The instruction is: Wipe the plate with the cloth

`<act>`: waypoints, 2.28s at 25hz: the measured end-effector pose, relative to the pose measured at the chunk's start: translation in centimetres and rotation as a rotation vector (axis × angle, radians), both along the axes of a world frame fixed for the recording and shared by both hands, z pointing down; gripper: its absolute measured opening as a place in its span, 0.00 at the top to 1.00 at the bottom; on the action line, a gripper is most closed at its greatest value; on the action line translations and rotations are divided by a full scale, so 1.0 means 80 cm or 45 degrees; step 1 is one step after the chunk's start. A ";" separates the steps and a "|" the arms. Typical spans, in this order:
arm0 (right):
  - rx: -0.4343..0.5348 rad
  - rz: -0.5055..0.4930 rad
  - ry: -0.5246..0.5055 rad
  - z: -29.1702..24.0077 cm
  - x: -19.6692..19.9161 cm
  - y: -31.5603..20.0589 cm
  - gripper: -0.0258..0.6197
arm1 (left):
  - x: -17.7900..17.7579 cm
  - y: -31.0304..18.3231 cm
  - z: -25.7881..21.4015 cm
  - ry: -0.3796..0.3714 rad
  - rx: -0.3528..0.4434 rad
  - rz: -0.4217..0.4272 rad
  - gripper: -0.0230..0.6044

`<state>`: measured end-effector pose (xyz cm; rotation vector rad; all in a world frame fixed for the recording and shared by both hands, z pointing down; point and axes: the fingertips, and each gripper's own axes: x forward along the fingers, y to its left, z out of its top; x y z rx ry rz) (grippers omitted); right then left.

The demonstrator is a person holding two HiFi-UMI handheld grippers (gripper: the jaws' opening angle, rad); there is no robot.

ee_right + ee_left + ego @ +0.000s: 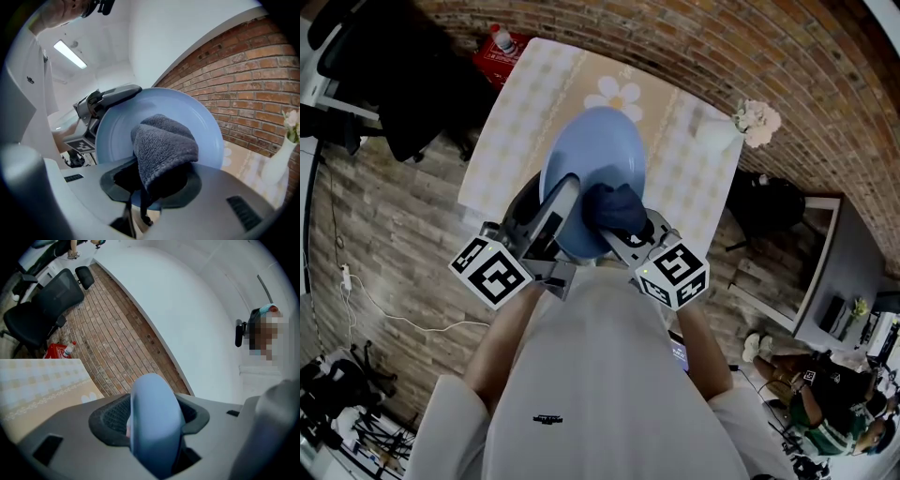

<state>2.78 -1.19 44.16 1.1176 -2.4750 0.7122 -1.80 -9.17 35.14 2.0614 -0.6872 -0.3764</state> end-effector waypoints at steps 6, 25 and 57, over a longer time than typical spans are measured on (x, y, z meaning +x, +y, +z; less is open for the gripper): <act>0.002 0.114 0.073 0.011 0.033 -0.008 0.76 | -0.007 0.007 0.016 -0.068 -0.016 0.022 0.55; 0.362 0.717 0.027 -0.088 0.185 -0.021 0.76 | -0.014 0.008 0.018 -0.430 0.217 0.061 0.55; 0.305 0.896 0.017 -0.045 0.200 0.008 0.76 | -0.008 0.008 0.028 -0.723 0.420 0.061 0.55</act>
